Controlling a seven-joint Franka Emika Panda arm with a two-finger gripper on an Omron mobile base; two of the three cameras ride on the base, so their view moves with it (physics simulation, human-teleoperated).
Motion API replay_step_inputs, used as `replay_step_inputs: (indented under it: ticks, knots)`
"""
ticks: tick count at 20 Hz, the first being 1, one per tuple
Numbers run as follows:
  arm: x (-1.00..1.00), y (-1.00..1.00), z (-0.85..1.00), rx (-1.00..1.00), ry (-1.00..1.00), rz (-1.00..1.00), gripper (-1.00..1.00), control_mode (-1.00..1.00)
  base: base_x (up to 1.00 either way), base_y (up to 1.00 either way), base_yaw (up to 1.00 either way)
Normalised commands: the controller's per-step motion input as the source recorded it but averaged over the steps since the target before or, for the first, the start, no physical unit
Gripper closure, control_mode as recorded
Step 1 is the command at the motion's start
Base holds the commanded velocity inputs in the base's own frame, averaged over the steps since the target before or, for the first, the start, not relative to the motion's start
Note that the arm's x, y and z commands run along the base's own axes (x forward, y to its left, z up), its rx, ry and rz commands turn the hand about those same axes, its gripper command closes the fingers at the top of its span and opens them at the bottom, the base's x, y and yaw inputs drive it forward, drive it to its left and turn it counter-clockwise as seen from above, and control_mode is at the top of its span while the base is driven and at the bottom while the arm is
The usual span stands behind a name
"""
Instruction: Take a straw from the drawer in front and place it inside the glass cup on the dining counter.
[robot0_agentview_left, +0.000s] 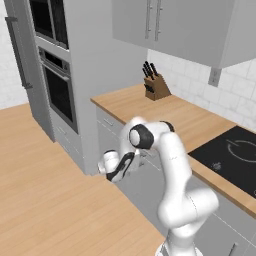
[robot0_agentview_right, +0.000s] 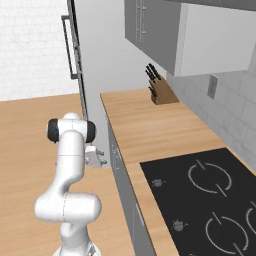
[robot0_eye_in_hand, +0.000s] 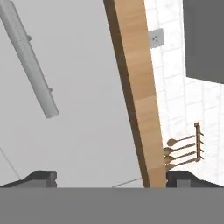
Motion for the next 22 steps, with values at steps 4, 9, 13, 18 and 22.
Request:
replay_step_inputs:
  ticks: [4, 9, 13, 18, 22]
  knots:
    - [0.41, -0.47, -0.29, 0.00, 0.08, 0.00, -1.00, -1.00, 0.00, 0.00, 0.00]
    - [0.23, -0.42, -0.22, 0.07, 0.05, 0.11, -1.00, -1.00, 0.00, 0.00, 0.00]
    - [0.25, -0.27, -0.06, 0.17, 0.02, 0.19, -1.00, -1.00, 0.00, 0.00, 0.00]
    - [0.44, -0.11, 0.00, 0.22, 0.06, 0.20, -1.00, -1.00, 0.00, 0.00, 0.00]
    - [0.39, -0.09, -0.08, 0.16, 0.06, 0.18, -1.00, -1.00, 0.00, 0.00, 0.00]
